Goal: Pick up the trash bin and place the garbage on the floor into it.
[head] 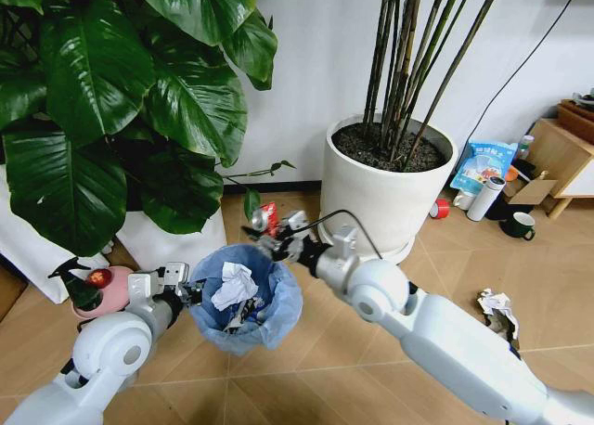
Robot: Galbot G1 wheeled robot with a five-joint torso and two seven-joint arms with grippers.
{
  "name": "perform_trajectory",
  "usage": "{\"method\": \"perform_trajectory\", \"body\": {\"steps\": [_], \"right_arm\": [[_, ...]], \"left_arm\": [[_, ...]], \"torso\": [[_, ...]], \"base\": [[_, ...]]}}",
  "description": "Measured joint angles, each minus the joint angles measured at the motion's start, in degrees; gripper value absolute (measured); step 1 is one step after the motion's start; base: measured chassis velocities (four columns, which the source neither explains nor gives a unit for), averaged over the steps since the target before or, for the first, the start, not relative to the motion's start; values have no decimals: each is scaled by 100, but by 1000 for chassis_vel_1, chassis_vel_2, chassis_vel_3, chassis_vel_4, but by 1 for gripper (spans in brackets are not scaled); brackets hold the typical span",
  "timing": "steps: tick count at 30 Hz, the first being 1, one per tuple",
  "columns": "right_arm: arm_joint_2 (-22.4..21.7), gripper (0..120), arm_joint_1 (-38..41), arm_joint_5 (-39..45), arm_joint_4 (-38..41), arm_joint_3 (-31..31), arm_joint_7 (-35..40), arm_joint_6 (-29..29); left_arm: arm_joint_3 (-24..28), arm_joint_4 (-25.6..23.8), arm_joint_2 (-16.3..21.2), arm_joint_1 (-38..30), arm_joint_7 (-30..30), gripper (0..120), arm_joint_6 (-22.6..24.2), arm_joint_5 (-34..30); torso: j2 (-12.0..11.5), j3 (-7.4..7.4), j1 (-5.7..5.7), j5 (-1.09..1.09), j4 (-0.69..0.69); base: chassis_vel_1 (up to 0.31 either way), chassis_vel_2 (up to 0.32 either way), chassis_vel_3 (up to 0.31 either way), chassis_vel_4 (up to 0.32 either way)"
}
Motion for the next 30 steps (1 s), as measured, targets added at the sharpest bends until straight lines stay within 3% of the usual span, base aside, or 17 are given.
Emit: {"method": "perform_trajectory", "body": {"steps": [6, 13, 21, 26, 30], "right_arm": [[26, 32, -2, -118, -72, -290, -66, -52], [121, 52, -17, -180, -124, -328, -59, -67], [120, 87, -64, -218, -106, -318, 16, -67], [139, 98, -56, -218, -107, -235, 80, -57], [75, 100, -161, -256, -102, 176, 243, -46]], "left_arm": [[16, 18, -30, -24, -3, 0, 3, -14], [25, 21, -20, -40, -6, 0, 8, -26], [25, 7, -26, -43, -8, 0, 9, -34], [19, 2, -23, -52, -8, 0, 9, -40], [-22, 0, -17, -35, -8, 0, 9, -42]], "torso": [[0, 0, 0, 0, -1], [0, 0, 0, 0, 0], [0, 0, 0, 1, 0], [0, 0, 0, 1, 0], [0, 0, 0, 1, 1]], "base": [[0, 0, 0, 0], [0, 0, 0, 0], [0, 0, 0, 0], [0, 0, 0, 0], [0, 0, 0, 0]]}}
